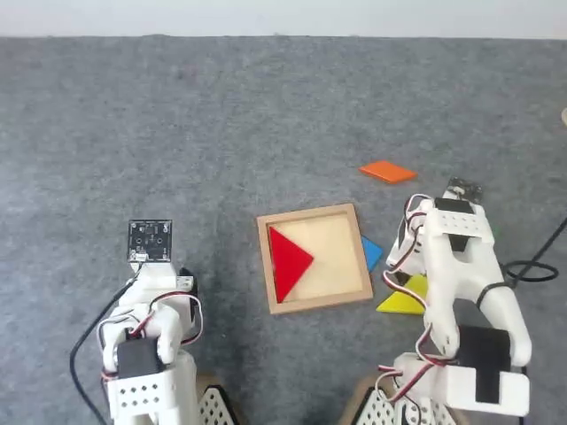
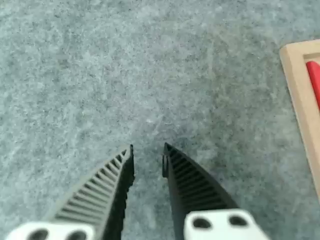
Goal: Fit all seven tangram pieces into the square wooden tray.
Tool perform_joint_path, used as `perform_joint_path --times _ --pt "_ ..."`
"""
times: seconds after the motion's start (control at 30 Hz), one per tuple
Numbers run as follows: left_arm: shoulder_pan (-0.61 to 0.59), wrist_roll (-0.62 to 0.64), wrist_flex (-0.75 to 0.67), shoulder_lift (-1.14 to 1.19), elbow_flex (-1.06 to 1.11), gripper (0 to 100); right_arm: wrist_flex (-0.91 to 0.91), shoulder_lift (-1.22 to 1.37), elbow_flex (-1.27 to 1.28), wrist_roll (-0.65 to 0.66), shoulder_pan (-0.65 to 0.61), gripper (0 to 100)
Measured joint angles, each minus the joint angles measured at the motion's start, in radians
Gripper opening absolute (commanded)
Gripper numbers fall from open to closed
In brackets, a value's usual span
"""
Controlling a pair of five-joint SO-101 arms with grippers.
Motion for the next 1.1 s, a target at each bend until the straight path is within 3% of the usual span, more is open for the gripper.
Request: perform_joint_path --times 0.13,0.37,0.57,0.83,1.0,1.1 --pt "0.0 0.0 0.0 0.0 0.0 9 0.02 0.0 0.0 0.0 0.0 27.6" --pt "0.0 0.0 0.0 0.0 0.0 9 -0.023 0.0 0.014 -0.003 -0.072 40.1" --pt "0.0 0.0 0.0 0.0 0.0 9 -0.117 0.002 0.064 -0.003 -0.098 40.0" --pt "0.0 0.0 0.0 0.0 0.0 9 -0.17 -0.003 0.117 -0.003 -0.101 32.7" --pt "0.0 0.0 0.0 0.0 0.0 9 -0.186 -0.005 0.124 0.018 -0.11 43.9" --pt "0.0 0.0 0.0 0.0 0.0 9 -0.178 -0.005 0.123 0.086 -0.123 45.3"
